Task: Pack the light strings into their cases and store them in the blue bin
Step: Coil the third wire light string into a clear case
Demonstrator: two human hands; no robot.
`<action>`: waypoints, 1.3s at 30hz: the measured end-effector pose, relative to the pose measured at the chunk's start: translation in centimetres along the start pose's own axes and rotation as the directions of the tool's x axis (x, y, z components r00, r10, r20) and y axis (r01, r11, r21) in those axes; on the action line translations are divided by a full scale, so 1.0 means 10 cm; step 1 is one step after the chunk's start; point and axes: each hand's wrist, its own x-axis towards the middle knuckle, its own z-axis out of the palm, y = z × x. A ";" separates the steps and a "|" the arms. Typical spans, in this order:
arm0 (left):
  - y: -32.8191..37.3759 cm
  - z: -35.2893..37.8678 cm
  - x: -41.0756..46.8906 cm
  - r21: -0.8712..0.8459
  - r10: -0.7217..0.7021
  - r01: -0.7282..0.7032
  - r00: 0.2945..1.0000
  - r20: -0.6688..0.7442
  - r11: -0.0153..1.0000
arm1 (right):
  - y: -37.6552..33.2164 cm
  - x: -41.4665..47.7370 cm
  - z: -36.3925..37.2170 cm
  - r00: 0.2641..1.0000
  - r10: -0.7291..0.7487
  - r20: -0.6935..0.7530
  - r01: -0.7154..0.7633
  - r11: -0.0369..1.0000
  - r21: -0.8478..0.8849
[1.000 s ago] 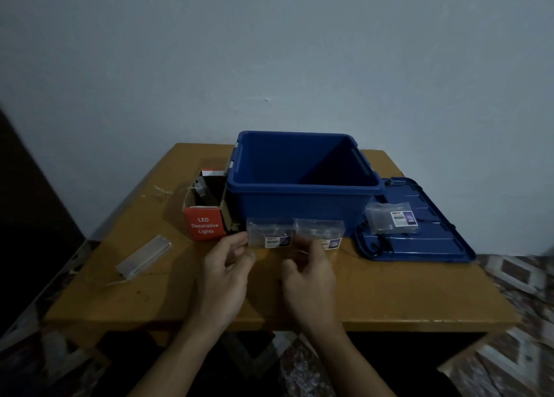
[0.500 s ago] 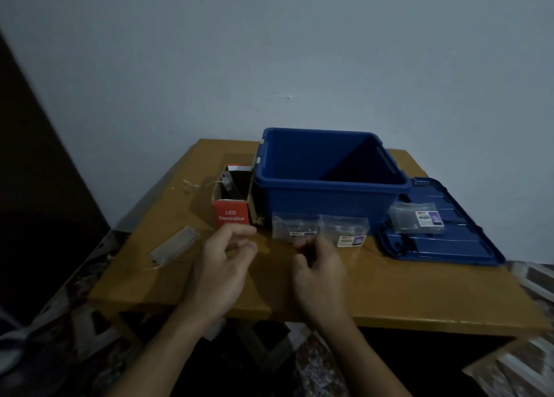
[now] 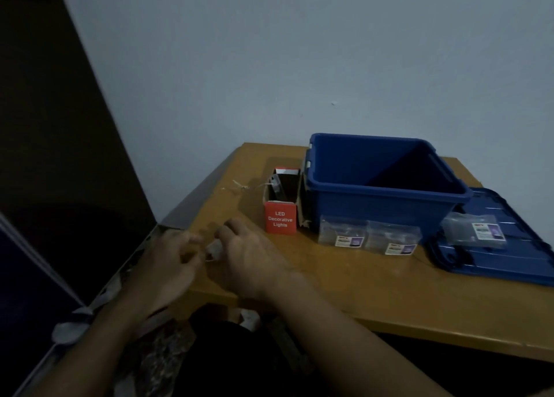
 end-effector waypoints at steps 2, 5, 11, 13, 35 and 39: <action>-0.07 0.03 -0.02 0.070 0.021 -0.026 0.998 0.061 0.997 | -0.02 0.11 -0.01 0.994 -0.072 0.083 0.085 0.983 -0.162; -0.12 0.11 -0.05 0.057 0.054 -0.054 0.999 0.007 0.997 | -0.05 0.21 -0.02 0.967 -0.078 0.243 0.147 0.949 -0.280; -0.07 0.12 -0.15 0.073 0.172 -0.168 0.984 -0.044 0.983 | -0.07 0.13 -0.12 0.951 -0.042 0.307 0.139 0.943 -0.304; -0.05 0.12 -0.20 0.144 0.247 -0.238 0.968 -0.050 0.961 | -0.05 0.08 -0.12 0.957 -0.044 0.287 0.132 0.945 -0.298; 1.23 -0.30 -1.04 -0.199 0.483 -0.503 0.864 -0.142 0.841 | -0.08 -1.29 -0.98 0.961 0.007 -0.275 0.020 0.995 0.096; 1.49 -0.42 -1.29 -0.271 0.559 -0.578 0.815 -0.153 0.770 | -0.22 -1.72 -1.29 0.926 0.041 -0.376 0.050 0.972 0.230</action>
